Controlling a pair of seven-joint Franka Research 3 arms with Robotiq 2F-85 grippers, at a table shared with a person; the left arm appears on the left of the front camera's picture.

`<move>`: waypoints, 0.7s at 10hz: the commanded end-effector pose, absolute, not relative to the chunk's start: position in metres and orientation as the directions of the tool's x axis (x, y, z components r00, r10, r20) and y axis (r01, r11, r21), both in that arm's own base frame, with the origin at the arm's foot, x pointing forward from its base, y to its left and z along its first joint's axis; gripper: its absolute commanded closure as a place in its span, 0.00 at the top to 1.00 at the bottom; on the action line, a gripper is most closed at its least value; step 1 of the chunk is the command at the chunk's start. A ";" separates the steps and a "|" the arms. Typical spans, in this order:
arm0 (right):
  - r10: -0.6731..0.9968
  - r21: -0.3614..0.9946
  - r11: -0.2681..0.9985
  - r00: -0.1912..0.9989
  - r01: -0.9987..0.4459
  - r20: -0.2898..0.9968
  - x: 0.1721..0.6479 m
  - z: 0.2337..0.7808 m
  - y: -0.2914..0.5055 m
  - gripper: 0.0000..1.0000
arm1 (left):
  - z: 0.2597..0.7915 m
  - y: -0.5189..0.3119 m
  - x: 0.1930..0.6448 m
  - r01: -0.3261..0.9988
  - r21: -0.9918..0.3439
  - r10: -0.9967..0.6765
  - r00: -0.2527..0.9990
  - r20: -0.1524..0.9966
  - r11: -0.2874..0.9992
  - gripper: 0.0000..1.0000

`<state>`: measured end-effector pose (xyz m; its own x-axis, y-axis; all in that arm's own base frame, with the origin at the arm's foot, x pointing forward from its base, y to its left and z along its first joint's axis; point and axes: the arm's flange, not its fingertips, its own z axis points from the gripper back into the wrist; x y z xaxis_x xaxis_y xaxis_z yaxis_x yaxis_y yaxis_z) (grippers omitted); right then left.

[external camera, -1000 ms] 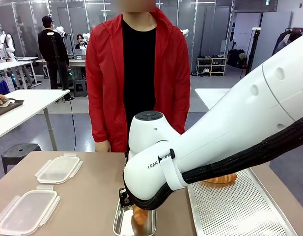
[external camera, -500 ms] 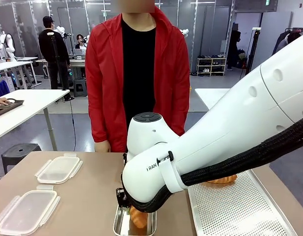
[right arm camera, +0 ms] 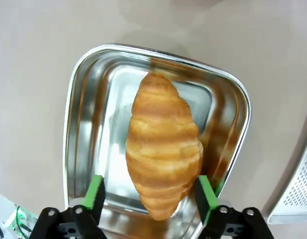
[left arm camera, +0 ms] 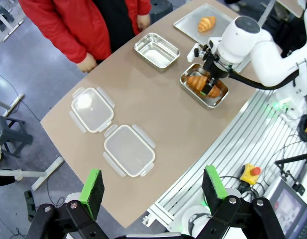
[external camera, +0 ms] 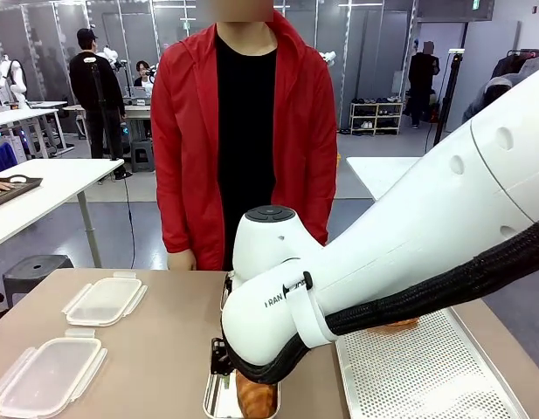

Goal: Place the bread into the airtight container.
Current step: Pick up a Butter Roll and place it into an empty Airtight Container.

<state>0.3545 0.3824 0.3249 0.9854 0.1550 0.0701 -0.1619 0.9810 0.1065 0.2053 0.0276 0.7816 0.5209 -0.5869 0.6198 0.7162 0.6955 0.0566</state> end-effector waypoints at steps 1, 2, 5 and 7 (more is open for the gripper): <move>0.164 0.099 0.980 0.982 -0.173 0.090 0.359 0.329 0.387 0.56 | 0.783 0.027 0.206 0.718 0.058 -0.589 0.519 0.620 0.693 1.00; 0.164 0.099 0.980 0.982 -0.173 0.090 0.359 0.329 0.387 0.56 | 0.783 0.027 0.206 0.718 0.058 -0.589 0.519 0.620 0.693 1.00; 0.164 0.099 0.980 0.982 -0.173 0.090 0.359 0.329 0.387 0.56 | 0.783 0.027 0.206 0.718 0.058 -0.589 0.519 0.620 0.693 1.00; 0.164 0.099 0.980 0.982 -0.173 0.090 0.359 0.329 0.387 0.56 | 0.783 0.027 0.206 0.718 0.058 -0.589 0.519 0.620 0.693 1.00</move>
